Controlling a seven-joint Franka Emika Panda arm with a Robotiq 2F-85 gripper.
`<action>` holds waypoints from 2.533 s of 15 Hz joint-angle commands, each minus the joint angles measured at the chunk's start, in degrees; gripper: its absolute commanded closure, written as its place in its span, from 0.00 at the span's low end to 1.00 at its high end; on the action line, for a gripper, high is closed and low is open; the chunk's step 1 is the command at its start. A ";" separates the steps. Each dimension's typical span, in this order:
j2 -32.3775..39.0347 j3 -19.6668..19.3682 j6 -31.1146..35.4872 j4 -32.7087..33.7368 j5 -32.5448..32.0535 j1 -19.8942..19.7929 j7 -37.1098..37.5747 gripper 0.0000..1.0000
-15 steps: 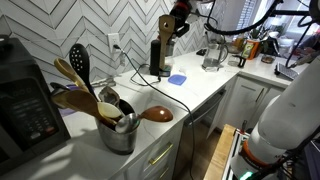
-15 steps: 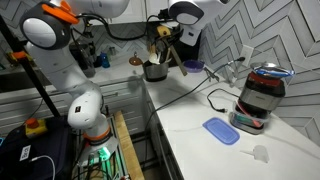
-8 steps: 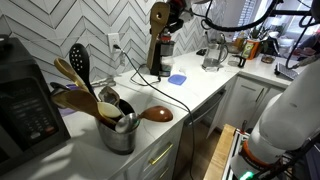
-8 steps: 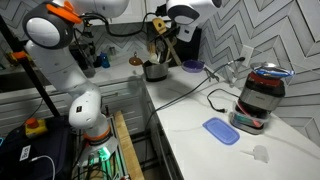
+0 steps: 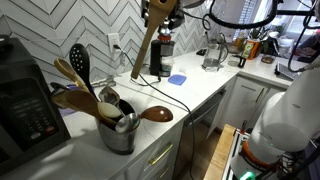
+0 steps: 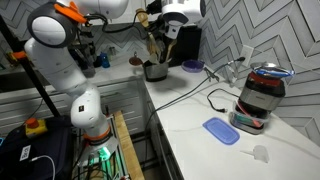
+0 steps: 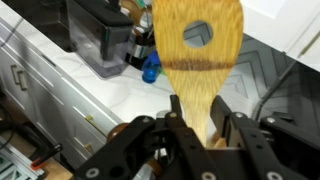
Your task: Put the cooking stick in the pot having cooking utensils
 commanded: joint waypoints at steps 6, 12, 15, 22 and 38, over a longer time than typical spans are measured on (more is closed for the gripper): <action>-2.76 -0.78 -8.98 -7.79 -1.66 -2.82 -3.27 0.90; 1.64 -0.57 -3.11 -9.36 8.07 -2.36 1.87 0.90; 2.81 0.42 -1.01 -8.91 8.34 -1.51 2.46 0.90; 4.60 1.12 2.99 -9.01 11.31 -0.99 4.24 0.90; 10.00 3.25 18.65 -14.09 16.53 2.63 15.47 0.90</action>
